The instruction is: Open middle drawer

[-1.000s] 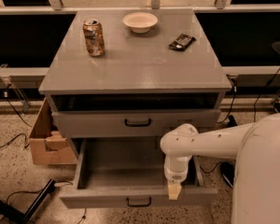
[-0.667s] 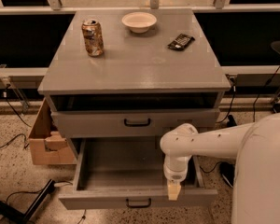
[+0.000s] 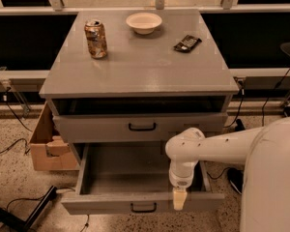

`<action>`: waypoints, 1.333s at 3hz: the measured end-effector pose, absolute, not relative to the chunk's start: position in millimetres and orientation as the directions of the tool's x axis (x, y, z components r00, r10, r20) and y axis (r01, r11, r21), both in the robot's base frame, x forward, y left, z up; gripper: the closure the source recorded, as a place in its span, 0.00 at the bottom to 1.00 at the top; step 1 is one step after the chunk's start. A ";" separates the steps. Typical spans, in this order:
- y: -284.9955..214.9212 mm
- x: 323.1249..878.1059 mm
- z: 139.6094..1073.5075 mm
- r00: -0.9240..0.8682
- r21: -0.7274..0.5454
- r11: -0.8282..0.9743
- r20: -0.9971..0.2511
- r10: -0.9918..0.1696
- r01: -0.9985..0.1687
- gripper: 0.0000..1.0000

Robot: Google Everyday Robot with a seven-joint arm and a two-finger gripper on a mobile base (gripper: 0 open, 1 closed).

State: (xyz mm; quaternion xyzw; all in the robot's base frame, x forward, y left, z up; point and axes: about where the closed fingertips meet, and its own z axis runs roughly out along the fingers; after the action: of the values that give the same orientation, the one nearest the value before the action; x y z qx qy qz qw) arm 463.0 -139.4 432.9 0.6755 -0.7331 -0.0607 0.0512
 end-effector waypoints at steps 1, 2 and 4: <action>-139.6 462.2 432.2 -0.082 0.160 0.080 -0.006 -0.997 -0.984 0.00; -139.6 462.2 432.2 -0.082 0.160 0.080 -0.006 -0.997 -0.984 0.00; -141.3 423.6 417.7 -0.098 0.248 0.081 -0.058 -0.993 -0.965 0.00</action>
Offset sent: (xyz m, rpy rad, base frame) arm -0.0008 -0.0002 -0.0007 -0.0003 0.0019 0.0001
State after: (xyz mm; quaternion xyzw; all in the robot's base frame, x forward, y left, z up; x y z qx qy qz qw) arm 423.6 -141.3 417.7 0.6686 -0.7325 -0.1122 0.0626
